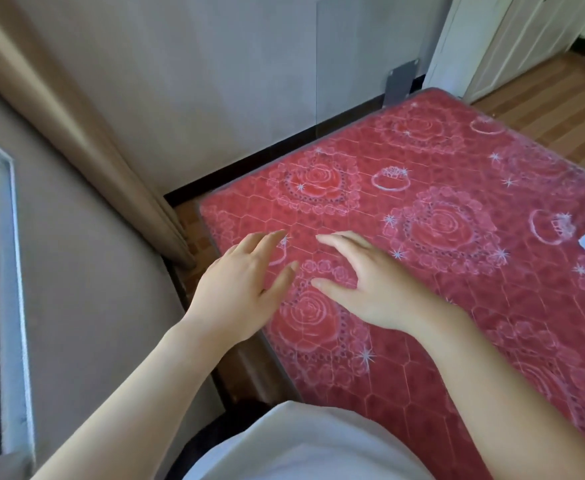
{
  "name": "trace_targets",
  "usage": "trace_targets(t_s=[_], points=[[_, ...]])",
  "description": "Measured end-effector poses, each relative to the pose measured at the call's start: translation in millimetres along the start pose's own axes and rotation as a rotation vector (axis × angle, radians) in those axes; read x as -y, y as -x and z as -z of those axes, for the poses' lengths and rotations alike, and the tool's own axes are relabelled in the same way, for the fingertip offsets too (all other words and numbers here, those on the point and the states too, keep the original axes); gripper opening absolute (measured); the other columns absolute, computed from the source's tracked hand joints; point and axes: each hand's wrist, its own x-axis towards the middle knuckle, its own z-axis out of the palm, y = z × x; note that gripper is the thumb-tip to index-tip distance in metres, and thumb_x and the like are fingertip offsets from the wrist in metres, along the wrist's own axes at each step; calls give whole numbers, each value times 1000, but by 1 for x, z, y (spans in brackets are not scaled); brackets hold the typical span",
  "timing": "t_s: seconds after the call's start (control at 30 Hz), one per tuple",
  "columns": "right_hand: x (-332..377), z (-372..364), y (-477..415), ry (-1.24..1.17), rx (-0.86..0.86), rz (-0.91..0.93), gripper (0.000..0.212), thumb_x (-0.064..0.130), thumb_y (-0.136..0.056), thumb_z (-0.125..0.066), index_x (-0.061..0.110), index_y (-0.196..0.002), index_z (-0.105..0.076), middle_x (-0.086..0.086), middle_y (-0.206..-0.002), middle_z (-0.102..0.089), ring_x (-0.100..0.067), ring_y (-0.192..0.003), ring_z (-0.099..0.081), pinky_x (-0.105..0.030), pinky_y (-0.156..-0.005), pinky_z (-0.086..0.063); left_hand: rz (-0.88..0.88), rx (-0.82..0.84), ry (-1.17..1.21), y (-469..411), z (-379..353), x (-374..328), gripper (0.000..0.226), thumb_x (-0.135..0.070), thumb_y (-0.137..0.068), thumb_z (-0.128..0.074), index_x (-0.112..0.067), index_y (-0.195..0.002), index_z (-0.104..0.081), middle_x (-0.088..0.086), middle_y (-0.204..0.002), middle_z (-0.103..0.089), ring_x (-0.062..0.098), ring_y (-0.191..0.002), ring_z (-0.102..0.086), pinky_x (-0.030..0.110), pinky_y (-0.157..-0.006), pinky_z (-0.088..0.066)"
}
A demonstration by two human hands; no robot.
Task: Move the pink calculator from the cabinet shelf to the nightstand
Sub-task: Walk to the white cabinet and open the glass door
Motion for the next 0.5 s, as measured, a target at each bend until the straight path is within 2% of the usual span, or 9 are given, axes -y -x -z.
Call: trace_targets(t_s=[0.23, 0.37, 0.43, 0.5], points=[[-1, 6, -62, 79, 102, -25, 61, 53, -87, -47, 37, -140, -21, 20, -147, -20, -3, -130, -29, -26, -96, -30, 66, -20, 85, -42, 4, 45, 52, -54, -89, -34, -33, -136, -32, -10, -135, -44, 10, -114, -50, 26, -80, -42], [4, 2, -115, 86, 101, -78, 61, 52, -88, -47, 36, -141, -21, 20, -147, -19, -4, -129, -29, -22, -94, -27, 67, 10, 113, -83, 11, 85, 52, -55, -89, -33, -32, -136, -33, -11, -137, -43, -5, -97, -48, 22, -81, -39], [9, -2, -142, 78, 87, -106, 61, 52, -88, -47, 36, -140, -21, 21, -147, -19, -3, -129, -28, -22, -92, -27, 37, 39, 123, -108, 17, 109, 52, -56, -90, -32, -31, -136, -33, -10, -134, -45, -1, -96, -52, 24, -82, -41], [15, -4, -171, 65, 72, -142, 60, 53, -88, -47, 37, -140, -21, 22, -146, -20, -3, -129, -29, -22, -93, -28, 0, 77, 111, -137, 25, 136, 53, -56, -90, -31, -31, -136, -33, -9, -132, -47, 8, -104, -54, 29, -86, -43]])
